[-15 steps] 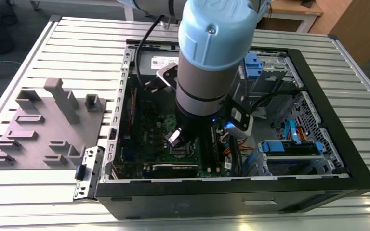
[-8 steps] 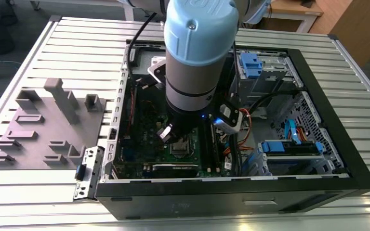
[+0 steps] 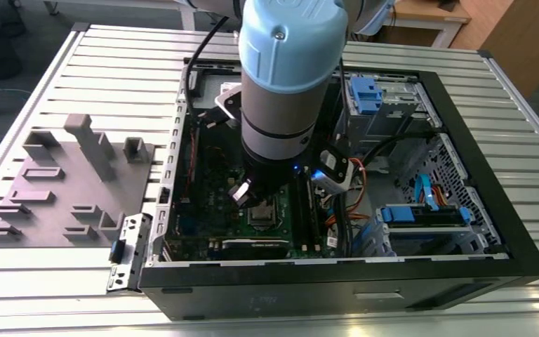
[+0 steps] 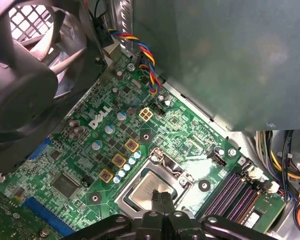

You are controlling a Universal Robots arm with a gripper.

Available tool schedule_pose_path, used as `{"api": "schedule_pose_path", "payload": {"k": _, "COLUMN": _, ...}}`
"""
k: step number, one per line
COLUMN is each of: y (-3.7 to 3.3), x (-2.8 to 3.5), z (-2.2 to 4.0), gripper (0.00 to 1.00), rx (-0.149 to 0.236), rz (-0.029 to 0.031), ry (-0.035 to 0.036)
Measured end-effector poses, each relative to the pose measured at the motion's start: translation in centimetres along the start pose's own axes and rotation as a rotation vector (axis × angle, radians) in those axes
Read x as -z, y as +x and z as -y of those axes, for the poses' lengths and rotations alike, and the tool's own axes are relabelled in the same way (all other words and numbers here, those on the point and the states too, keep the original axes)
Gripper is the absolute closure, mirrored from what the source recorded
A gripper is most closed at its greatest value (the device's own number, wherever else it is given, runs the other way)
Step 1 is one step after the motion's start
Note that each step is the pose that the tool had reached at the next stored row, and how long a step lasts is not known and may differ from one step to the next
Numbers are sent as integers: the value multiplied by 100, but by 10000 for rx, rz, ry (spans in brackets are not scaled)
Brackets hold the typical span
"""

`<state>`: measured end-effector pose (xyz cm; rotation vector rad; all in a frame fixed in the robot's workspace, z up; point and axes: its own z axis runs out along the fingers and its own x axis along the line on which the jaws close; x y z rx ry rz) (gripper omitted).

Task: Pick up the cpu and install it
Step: 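Install the first cpu locking lever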

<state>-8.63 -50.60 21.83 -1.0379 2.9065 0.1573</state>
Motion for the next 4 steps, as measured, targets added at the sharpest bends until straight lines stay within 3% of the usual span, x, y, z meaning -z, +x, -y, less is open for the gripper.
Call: {"api": "schedule_pose_path", "payload": {"k": 4, "y": 0, "x": 6, "z": 0, "gripper": 89, "rx": 0, "rz": -1, "ry": 1}}
